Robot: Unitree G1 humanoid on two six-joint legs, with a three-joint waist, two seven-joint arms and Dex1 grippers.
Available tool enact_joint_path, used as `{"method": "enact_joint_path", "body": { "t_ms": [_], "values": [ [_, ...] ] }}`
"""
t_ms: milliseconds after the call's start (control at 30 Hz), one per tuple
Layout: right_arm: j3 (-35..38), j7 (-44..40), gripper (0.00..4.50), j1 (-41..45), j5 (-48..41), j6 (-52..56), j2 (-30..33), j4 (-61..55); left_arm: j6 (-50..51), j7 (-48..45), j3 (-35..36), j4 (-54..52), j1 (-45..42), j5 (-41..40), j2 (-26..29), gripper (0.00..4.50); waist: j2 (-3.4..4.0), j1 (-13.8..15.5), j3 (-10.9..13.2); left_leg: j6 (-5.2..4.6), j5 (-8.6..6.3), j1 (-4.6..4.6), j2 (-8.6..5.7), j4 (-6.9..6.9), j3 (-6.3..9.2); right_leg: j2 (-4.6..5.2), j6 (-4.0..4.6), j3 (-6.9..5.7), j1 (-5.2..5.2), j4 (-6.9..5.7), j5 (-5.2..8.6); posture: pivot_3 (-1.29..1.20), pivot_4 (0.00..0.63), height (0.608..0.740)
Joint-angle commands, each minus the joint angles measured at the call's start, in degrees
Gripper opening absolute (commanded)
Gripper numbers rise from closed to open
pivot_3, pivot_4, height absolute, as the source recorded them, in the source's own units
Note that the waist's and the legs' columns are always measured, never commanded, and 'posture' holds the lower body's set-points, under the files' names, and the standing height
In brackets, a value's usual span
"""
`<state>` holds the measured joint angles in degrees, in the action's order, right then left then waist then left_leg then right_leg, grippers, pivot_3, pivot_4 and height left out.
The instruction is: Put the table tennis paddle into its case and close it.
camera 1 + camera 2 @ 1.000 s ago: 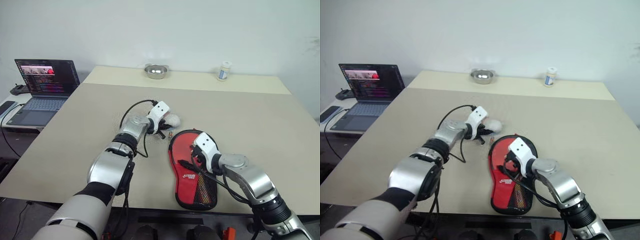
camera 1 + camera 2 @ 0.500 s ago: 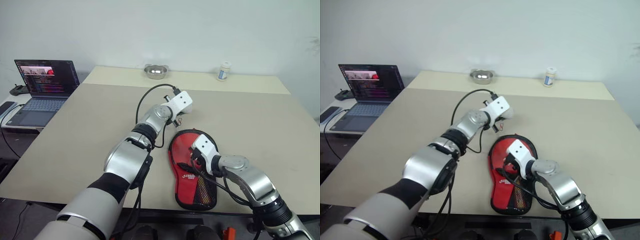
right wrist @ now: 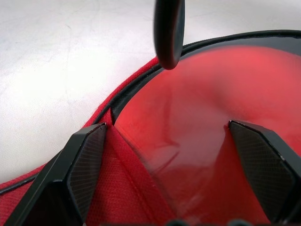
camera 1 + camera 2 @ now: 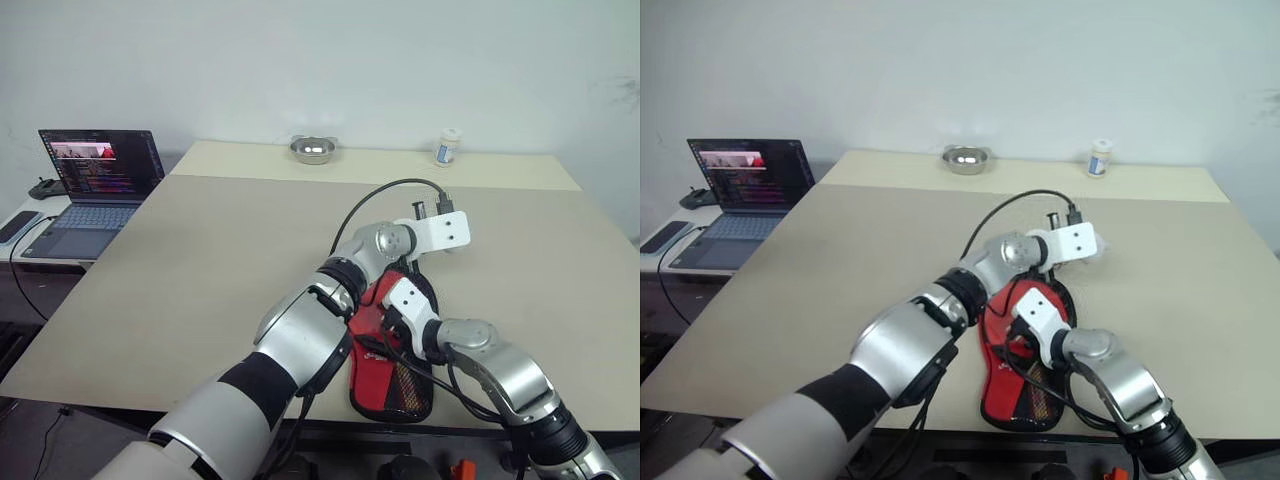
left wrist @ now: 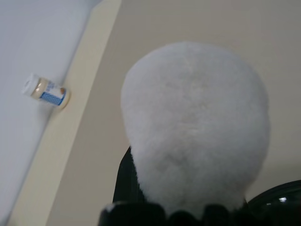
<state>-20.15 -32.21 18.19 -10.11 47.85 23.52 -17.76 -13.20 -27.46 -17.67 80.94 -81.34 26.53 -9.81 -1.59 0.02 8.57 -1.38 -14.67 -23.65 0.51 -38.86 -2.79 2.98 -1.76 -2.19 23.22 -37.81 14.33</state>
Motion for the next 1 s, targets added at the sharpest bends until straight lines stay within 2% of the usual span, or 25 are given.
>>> {"method": "enact_joint_path", "body": {
  "t_ms": [33,233,267,300,567,600,867,1000],
  "values": [
    [-6.0,-0.9,4.50,-4.9,0.2,7.0,0.2,6.4,-2.6,-3.5,1.5,-3.1,-2.1,-2.9,-8.2,0.31,0.00,0.0,0.0,0.00,0.00,0.00,0.00,0.00,0.00,0.00,0.00,0.00,0.00,0.00,0.00,0.00,0.150,0.740],
    [-6.0,-0.7,4.50,-4.2,0.5,6.8,-0.4,7.1,-1.3,-6.9,0.4,-2.9,-0.8,-3.1,-8.0,0.31,0.00,0.0,0.0,0.00,0.00,0.01,0.02,0.01,0.02,-0.01,0.00,0.00,0.00,0.00,0.00,0.00,0.150,0.740],
    [-6.0,-0.7,4.50,-4.2,0.6,6.8,-0.5,7.1,-1.0,-7.8,0.5,-2.8,-0.7,-3.2,-8.0,1.03,0.00,0.0,0.0,0.00,0.00,0.01,0.02,0.01,0.02,-0.02,0.00,0.00,0.00,0.00,0.00,0.00,0.150,0.740],
    [-6.0,-0.8,4.50,-4.1,0.7,6.7,-0.7,7.2,-0.9,-8.6,0.6,-2.8,-0.5,-3.4,-7.9,1.30,0.01,0.0,0.0,0.00,0.00,0.01,0.02,0.01,0.02,-0.02,0.00,0.00,0.00,0.00,0.00,0.00,0.150,0.740],
    [-5.6,-1.1,4.50,-2.9,2.0,5.7,-1.1,8.8,-1.8,-13.6,-0.1,-3.0,2.1,-3.0,-6.6,4.33,0.00,-0.2,0.0,0.00,0.00,0.08,0.08,0.01,-0.01,-0.06,0.00,0.02,-0.02,0.00,0.01,0.00,0.150,0.740],
    [-5.5,-1.2,4.50,-2.8,2.1,5.6,-1.1,9.0,-1.9,-13.9,-0.2,-3.0,2.4,-2.9,-6.4,4.47,0.00,-0.2,0.0,0.00,0.00,0.11,0.10,0.01,-0.02,-0.06,0.00,0.03,-0.03,0.00,0.01,0.00,0.150,0.740],
    [-4.4,-1.5,4.50,-1.5,2.7,4.4,-1.1,10.7,0.9,-10.6,1.2,-3.2,2.9,-3.5,-3.2,4.47,-0.04,-0.2,-0.1,-0.01,0.00,0.22,0.12,0.01,-0.04,-0.06,0.01,0.06,-0.09,-0.01,0.01,0.00,0.150,0.740],
    [-3.6,-1.5,4.50,-0.7,2.8,3.9,-1.3,11.3,3.0,-6.9,4.8,-3.4,1.6,-6.6,-0.5,4.47,-0.06,-0.2,-0.1,-0.01,0.01,0.29,0.13,0.00,-0.04,-0.05,0.00,0.07,-0.13,-0.03,0.01,0.00,0.150,0.740]
  ]
}}
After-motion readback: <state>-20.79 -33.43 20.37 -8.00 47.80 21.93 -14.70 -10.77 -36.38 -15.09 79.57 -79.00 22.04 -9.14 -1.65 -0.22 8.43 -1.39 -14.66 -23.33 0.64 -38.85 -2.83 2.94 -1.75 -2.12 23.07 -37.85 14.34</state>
